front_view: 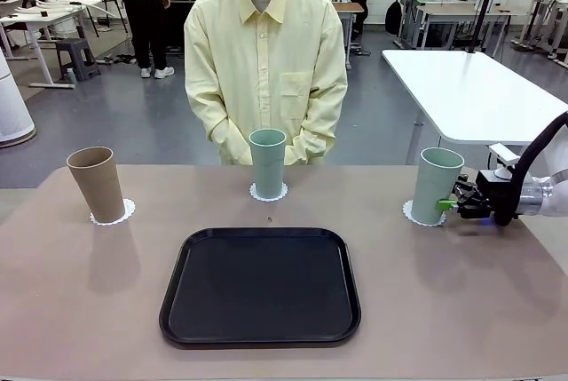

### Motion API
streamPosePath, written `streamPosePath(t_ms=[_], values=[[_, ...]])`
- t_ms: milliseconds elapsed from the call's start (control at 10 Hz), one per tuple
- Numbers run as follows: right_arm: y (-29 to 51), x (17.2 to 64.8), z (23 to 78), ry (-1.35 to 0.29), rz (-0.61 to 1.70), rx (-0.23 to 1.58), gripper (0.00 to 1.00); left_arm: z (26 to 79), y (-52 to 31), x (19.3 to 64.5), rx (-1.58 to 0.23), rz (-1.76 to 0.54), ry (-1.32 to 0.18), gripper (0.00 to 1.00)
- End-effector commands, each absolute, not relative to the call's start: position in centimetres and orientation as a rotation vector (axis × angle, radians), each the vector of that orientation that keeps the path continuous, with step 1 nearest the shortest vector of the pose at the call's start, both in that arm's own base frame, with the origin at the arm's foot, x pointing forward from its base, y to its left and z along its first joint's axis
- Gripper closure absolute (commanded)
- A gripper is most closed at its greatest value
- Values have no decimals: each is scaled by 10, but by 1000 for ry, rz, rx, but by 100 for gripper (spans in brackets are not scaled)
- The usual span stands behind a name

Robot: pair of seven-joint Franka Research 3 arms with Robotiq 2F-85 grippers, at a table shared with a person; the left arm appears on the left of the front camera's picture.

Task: Place coasters on the table and set cups on them.
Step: Take one Reusable plastic cup from the Flat Tray and place it on a coaster set by the human.

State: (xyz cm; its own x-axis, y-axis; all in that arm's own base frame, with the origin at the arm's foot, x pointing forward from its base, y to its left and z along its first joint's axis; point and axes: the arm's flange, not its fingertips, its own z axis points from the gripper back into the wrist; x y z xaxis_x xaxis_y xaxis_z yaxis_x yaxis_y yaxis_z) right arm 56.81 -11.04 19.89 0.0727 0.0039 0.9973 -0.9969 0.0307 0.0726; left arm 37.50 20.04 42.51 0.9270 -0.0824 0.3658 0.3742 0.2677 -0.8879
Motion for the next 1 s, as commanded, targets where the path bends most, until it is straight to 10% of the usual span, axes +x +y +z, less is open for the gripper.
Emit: streamPosePath(t_ms=[0, 900], values=[[-112, 565, 208, -1116, 1144, 1190, 0, 428, 199, 375, -1265, -296, -268, 0], [-153, 517, 279, -793, 1200, 776, 0, 428, 199, 375, -1265, -296, -268, 0]])
